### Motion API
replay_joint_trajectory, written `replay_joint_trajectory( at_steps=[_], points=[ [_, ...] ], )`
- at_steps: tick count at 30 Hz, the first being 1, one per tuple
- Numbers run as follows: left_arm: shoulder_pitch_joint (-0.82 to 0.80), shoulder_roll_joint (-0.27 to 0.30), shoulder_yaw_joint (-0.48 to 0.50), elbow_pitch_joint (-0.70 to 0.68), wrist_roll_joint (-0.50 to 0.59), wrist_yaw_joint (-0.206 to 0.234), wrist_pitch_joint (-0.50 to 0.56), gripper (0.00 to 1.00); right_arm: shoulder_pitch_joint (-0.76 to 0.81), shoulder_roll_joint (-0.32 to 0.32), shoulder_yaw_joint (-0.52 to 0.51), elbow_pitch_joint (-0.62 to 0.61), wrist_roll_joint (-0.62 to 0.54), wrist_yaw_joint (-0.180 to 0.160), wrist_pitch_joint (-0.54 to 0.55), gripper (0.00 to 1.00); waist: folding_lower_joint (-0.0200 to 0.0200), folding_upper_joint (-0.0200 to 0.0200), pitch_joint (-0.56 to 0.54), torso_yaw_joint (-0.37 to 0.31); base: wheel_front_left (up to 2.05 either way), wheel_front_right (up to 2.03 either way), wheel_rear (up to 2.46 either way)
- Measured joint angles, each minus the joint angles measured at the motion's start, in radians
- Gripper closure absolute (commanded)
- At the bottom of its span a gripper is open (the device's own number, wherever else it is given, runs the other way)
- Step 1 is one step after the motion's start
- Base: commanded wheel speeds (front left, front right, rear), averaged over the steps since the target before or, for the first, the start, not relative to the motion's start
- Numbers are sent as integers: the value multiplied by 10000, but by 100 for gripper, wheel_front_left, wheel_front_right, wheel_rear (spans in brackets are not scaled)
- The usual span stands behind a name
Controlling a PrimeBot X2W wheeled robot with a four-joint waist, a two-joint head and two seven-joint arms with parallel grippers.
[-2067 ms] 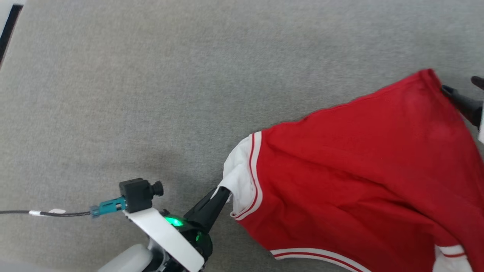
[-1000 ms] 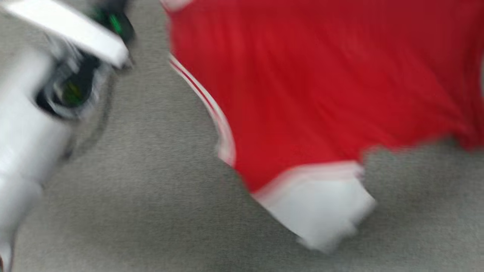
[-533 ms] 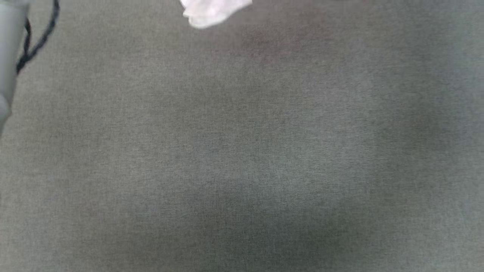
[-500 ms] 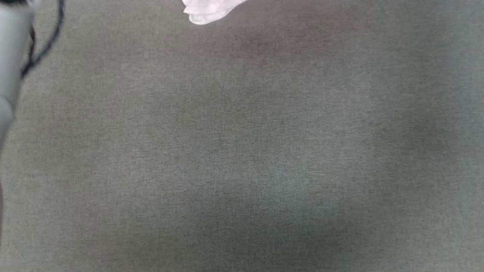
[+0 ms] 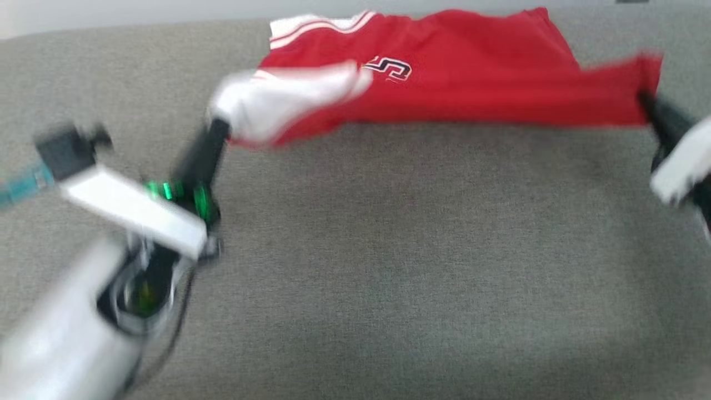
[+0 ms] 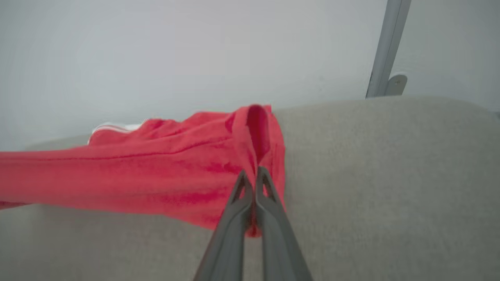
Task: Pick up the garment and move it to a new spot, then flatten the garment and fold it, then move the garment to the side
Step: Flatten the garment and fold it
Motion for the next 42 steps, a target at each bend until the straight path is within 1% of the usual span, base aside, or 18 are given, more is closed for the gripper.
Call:
replay_joint_trajectory(
  at_steps=[3,7,10,12,15,18,21,24,26,28,29,32,33,36,40,42],
  points=[
    [1772,286,205,-1068,98,2,-48,100,1537,-558,184,-1124,585,0,48,100,0,0,-193,87,0,0,0],
    [3827,362,767,-2197,322,2,-56,100,3415,-1363,121,-2512,1139,2,138,100,0,0,-341,223,0,0,0],
    [5140,320,1120,-3051,470,2,-58,100,4721,-1716,-339,-3392,1741,0,194,100,0,0,-408,302,0,0,0],
    [5858,351,1198,-3615,675,2,-58,100,5519,-1979,-589,-3933,1827,2,236,100,0,0,-418,330,0,0,0],
    [6609,612,1058,-4418,865,2,-59,100,6642,-2259,-1206,-4546,1856,0,157,100,0,0,-403,380,0,0,0],
    [6976,978,861,-5024,980,2,-59,100,7644,-2282,-1779,-5095,1810,0,180,100,0,0,-327,399,0,0,0],
    [6981,1220,857,-5361,995,2,-59,100,8213,-2182,-2316,-5641,1634,0,353,100,0,0,-237,318,0,0,0],
    [6654,1383,859,-5189,993,2,71,100,8276,-1827,-2759,-5931,1371,0,619,100,0,0,-178,176,0,0,0],
    [6084,1323,863,-4999,826,8,318,100,8056,-1507,-2855,-6036,1223,0,895,100,0,0,-121,73,0,0,0],
    [5427,1110,922,-4711,428,8,617,100,7609,-1187,-2882,-6032,1043,0,1174,100,0,0,-39,-30,0,0,0],
    [5102,1005,1016,-4410,105,8,757,100,7321,-1037,-2872,-6009,936,-2,1310,100,0,0,5,-92,0,0,0],
    [4051,997,941,-3442,12,8,1580,100,6467,-669,-2803,-5783,635,0,1647,100,0,0,210,-249,0,0,0],
    [3324,756,928,-2723,-81,8,1967,100,5899,-537,-2717,-5544,500,-2,1787,100,0,0,411,-334,0,0,0],
    [2351,445,853,-1626,-94,8,2508,100,5113,-278,-2581,-5068,407,0,1919,100,0,0,738,-462,0,0,0],
    [1477,130,763,-267,2,10,2867,100,4290,12,-2383,-4318,307,0,1839,100,1,0,1177,-632,0,0,0],
    [1204,-23,736,311,104,10,2865,100,3946,148,-2234,-3925,242,-2,1718,100,0,0,1368,-728,0,0,0]
  ],
)
